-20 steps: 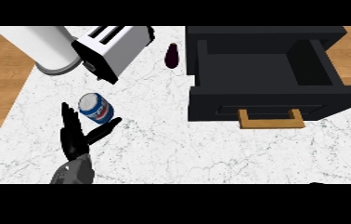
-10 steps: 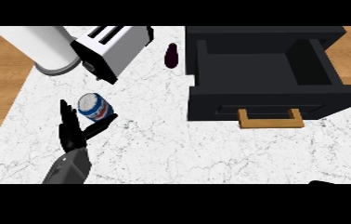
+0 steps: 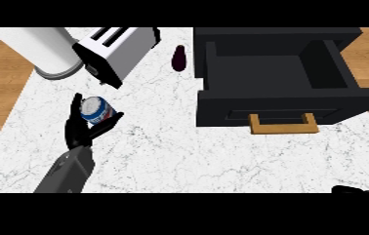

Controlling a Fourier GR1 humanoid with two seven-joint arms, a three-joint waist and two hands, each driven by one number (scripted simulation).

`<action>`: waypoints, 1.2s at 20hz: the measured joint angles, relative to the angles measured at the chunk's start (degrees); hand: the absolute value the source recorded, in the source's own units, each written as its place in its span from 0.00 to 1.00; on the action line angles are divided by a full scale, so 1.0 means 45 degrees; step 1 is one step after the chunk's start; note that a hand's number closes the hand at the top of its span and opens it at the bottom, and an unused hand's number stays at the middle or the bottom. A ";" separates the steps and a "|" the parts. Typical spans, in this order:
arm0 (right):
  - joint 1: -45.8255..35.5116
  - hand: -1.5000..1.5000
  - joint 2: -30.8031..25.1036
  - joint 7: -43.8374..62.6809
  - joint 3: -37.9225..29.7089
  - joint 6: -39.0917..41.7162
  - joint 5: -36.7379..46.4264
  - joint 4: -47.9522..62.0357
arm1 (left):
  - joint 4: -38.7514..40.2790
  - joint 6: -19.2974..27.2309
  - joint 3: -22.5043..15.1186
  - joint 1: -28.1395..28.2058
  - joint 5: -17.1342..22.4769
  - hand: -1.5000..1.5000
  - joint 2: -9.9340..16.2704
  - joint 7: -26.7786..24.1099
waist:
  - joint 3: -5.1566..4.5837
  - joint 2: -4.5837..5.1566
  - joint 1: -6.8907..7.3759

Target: Pick up the can, place it into the drawer and close the drawer

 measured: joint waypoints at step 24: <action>0.0047 0.00 0.0139 -0.0564 -0.0265 0.0082 0.0338 0.0199 | 0.0564 -0.3271 -0.1791 -0.2242 -0.1206 1.00 -0.1256 -0.0331 | 0.0012 -0.0041 0.0057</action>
